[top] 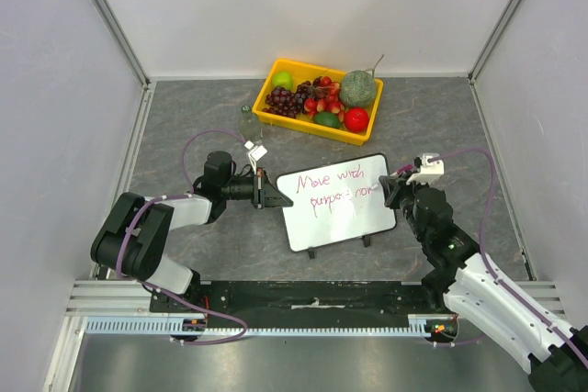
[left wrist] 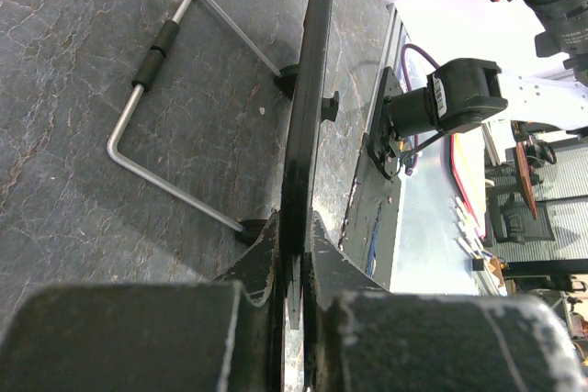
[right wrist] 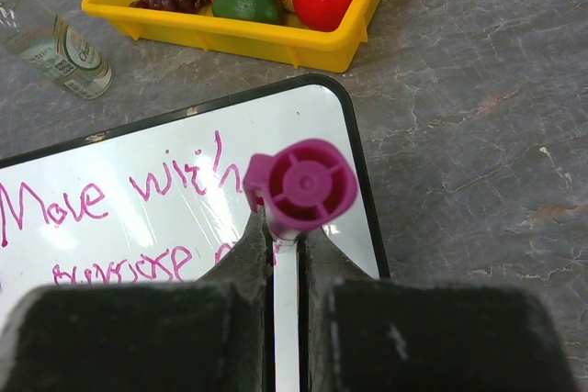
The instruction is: Write a sentence on the whiteboard
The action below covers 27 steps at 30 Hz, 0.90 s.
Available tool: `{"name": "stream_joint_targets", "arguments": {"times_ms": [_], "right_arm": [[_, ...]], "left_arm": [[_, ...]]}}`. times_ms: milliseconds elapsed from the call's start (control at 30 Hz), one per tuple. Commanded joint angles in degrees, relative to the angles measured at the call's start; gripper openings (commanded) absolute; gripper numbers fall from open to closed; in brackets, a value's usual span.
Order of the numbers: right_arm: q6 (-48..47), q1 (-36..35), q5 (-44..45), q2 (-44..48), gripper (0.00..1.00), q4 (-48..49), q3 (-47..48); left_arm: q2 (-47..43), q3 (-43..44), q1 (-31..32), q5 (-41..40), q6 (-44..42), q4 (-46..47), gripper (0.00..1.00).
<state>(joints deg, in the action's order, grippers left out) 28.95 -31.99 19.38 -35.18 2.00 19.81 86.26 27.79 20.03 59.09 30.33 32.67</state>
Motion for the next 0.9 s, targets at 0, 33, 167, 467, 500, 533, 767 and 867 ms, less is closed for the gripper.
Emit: {"name": "stream_joint_targets", "arguments": {"times_ms": [0, 33, 167, 467, 500, 533, 767, 867], "right_arm": [[0.76, 0.26, -0.3, 0.72, 0.0, -1.91, -1.62], [0.93, 0.26, -0.39, 0.99, 0.0, -1.82, -1.79], [1.28, 0.26, 0.22, 2.13, 0.0, -4.02, -2.5], [0.32, 0.35, 2.68, 1.87, 0.0, -4.29, -1.18], [0.14, 0.35, 2.77, 1.61, 0.0, -3.85, -0.75], [0.06, 0.35, 3.12, 1.17, 0.0, -3.41, -0.39], [-1.09, 0.43, 4.26, -1.47, 0.0, -0.42, 2.16], [-1.26, 0.52, 4.53, -2.08, 0.0, 0.11, 2.86]], "left_arm": [[1.37, -1.16, 0.01, -2.4, -4.49, -4.45, 0.02], [1.28, -1.25, -0.08, -2.4, -4.49, -4.54, 0.02], [1.28, -1.16, -0.08, -2.4, -4.49, -4.54, 0.02], [1.46, -1.25, 0.01, -2.31, -4.49, -4.54, 0.02], [1.28, -1.16, -0.08, -2.4, -4.49, -4.54, 0.02], [1.28, -1.16, 0.01, -2.31, -4.49, -4.45, 0.02], [1.11, -1.34, -0.08, -2.31, -4.57, -4.45, 0.02], [1.02, -1.34, 0.01, -2.23, -4.57, -4.54, 0.02]]}}
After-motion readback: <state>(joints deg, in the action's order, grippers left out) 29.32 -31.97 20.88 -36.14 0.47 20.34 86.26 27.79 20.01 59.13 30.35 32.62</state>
